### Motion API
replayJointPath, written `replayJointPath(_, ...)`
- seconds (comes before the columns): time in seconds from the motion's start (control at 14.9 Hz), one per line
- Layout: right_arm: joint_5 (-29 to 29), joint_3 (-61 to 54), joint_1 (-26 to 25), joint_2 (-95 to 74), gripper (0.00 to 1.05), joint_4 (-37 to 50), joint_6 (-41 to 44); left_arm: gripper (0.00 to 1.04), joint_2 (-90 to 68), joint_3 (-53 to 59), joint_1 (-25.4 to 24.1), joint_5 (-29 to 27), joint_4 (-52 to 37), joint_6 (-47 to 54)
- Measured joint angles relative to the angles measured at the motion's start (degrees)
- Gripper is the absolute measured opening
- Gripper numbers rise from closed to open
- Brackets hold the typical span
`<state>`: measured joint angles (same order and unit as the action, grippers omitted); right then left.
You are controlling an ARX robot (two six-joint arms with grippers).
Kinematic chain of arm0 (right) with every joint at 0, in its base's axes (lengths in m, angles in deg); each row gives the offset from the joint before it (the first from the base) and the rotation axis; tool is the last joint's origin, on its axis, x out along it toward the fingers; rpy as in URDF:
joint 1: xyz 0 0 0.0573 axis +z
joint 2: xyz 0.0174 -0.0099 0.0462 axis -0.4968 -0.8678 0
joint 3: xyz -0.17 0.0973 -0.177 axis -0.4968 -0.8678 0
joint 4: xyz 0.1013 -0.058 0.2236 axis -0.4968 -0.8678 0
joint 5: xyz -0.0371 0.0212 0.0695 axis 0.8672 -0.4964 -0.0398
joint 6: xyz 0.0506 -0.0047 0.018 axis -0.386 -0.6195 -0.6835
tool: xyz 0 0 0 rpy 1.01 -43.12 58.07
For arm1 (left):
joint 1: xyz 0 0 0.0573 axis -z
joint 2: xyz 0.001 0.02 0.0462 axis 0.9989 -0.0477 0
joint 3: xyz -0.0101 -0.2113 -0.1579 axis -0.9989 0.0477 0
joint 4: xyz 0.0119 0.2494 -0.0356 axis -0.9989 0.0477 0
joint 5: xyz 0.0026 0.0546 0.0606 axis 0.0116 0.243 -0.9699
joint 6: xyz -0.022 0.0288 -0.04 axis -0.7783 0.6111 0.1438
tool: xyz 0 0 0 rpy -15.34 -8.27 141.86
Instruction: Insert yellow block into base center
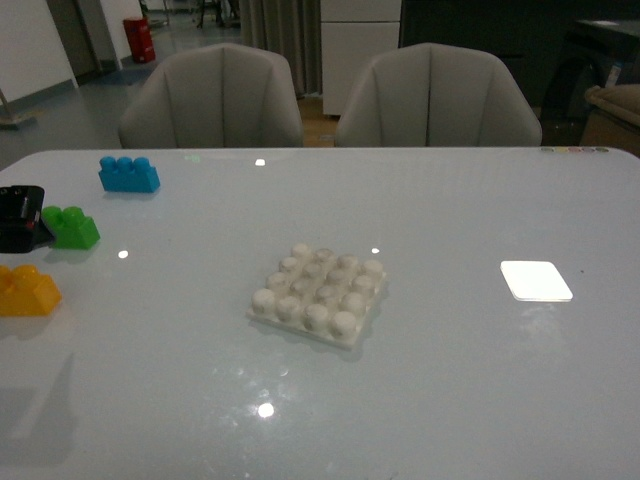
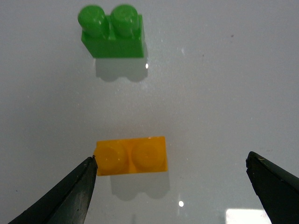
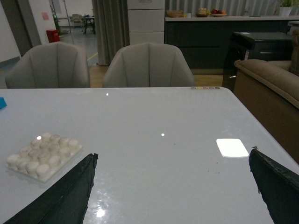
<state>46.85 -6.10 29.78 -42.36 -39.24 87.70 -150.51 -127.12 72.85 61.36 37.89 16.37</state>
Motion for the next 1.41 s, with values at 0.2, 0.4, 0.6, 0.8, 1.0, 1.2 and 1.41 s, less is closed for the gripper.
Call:
replayJointPath(0.2, 0.00, 0.00, 0.00, 0.00, 0.98, -0.02, 0.00, 0.98, -3.82, -2.03, -1.64, -0.74, 1.11, -0.04)
replayJointPath(0.4, 0.00, 0.00, 0.00, 0.00, 0.98, -0.02, 0.00, 0.98, -8.39, -5.44, -2.95, 0.09, -0.37, -1.49)
replayJointPath(0.6, 0.00, 0.00, 0.00, 0.00, 0.98, 0.00, 0.00, 0.98, -10.69, -6.71, -2.95, 0.90, -0.20, -1.90)
replayJointPath(0.8, 0.00, 0.00, 0.00, 0.00, 0.98, -0.02, 0.00, 0.98, -12.90, -7.91, -2.54, 0.81, -0.46, -1.73)
replayJointPath(1.0, 0.00, 0.00, 0.00, 0.00, 0.98, 0.00, 0.00, 0.93, -14.08, -8.09, -2.23, -0.52, 0.42, -1.05)
replayJointPath(1.2, 0.00, 0.00, 0.00, 0.00, 0.98, -0.02, 0.00, 0.66, -13.90, -7.80, -1.77, -1.11, -0.74, -1.03)
replayJointPath(1.41, 0.00, 0.00, 0.00, 0.00, 0.98, -0.02, 0.00, 0.65, -9.90, -2.82, 0.07, -0.83, -2.73, -1.46)
